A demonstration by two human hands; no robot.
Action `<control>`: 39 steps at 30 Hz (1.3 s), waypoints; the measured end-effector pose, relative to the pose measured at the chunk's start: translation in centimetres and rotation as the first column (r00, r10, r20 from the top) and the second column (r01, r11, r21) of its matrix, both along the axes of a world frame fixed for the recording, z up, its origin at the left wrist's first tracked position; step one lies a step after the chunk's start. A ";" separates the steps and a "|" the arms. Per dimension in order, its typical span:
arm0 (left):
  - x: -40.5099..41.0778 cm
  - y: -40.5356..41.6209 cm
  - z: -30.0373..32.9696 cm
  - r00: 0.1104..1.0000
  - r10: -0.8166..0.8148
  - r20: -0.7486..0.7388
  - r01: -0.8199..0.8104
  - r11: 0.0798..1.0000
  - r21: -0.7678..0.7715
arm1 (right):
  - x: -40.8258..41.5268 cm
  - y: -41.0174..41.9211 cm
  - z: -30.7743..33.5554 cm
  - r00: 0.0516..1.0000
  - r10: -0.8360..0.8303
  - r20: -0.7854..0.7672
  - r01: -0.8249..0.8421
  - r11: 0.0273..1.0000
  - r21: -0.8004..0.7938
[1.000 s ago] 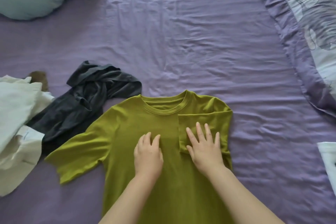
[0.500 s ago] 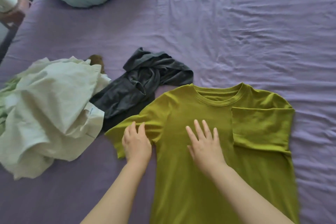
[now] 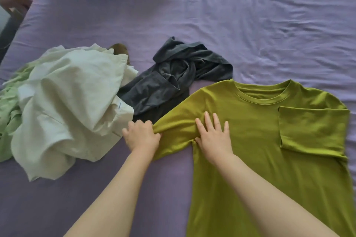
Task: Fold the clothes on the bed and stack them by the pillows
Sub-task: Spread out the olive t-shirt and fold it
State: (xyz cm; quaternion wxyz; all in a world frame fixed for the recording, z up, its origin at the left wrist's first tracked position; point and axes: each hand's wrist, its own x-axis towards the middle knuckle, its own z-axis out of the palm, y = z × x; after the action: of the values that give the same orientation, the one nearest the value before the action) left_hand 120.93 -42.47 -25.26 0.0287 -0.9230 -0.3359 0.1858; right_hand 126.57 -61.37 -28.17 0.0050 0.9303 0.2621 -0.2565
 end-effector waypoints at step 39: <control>1.1 -18.1 -3.4 0.877 -0.472 0.093 0.480 0.866 -0.136 | -3.3 -15.2 1.2 0.983 -0.181 0.026 0.172 0.966 0.192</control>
State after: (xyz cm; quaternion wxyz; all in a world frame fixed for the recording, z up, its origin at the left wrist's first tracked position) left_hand 122.01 -60.54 -28.61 -0.0077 -0.9815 -0.0831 0.1724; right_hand 123.25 -76.54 -26.94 -0.1003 0.9516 0.2012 -0.2095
